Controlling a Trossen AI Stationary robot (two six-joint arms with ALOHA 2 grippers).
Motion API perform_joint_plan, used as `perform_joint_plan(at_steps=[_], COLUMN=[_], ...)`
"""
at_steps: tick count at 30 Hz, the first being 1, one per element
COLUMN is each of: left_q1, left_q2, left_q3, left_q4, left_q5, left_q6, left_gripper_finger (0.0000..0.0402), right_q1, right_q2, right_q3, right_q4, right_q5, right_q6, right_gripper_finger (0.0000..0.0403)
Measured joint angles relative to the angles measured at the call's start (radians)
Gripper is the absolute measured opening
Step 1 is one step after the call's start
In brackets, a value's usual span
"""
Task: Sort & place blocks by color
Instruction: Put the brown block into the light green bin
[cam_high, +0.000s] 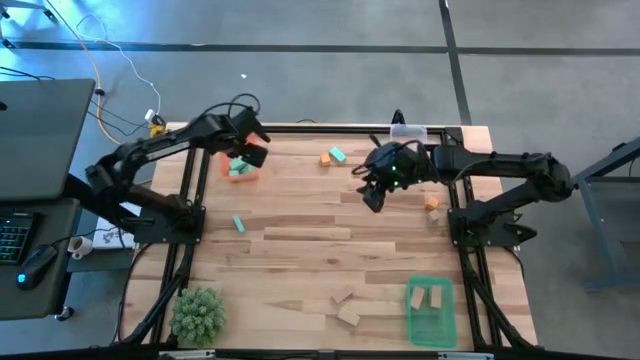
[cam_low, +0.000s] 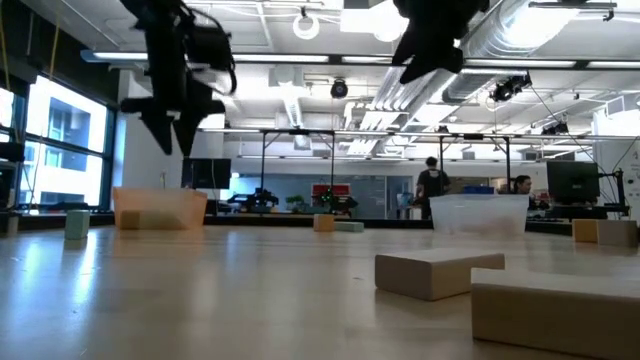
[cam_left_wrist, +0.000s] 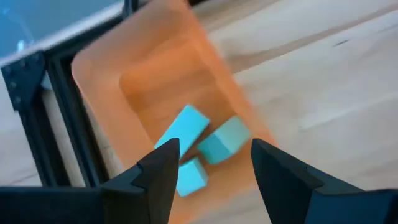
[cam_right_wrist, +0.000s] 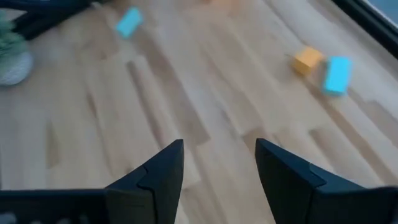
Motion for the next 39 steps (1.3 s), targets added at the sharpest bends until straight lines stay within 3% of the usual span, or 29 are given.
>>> perform_joint_plan(at_steps=[8,15,27,39], left_q1=[-0.095,-0.265,-0.518,-0.611], left_q2=[-0.230,-0.340,-0.370,-0.369], left_q3=[0.000,0.001,0.001,0.001], left_q4=[-0.008,-0.008,-0.034,-0.035], left_q5=[0.135,0.165,0.163,0.116], left_q6=[-0.020,-0.103,-0.205,-0.231], left_gripper_finger=[0.0186,0.0186,0.0186,0.0186], right_q1=[0.132,0.263,0.421,0.513], right_q2=[0.020,0.057,0.235,0.410], right_q3=[0.000,0.000,0.002,0.001], right_q4=[0.091,0.191,0.298,0.329], right_q5=[0.007,0.006,-0.038,-0.040], right_q6=[-0.011,-0.143,-0.226,-0.262], right_gripper_finger=[0.0215,0.0233,0.0233,0.0233])
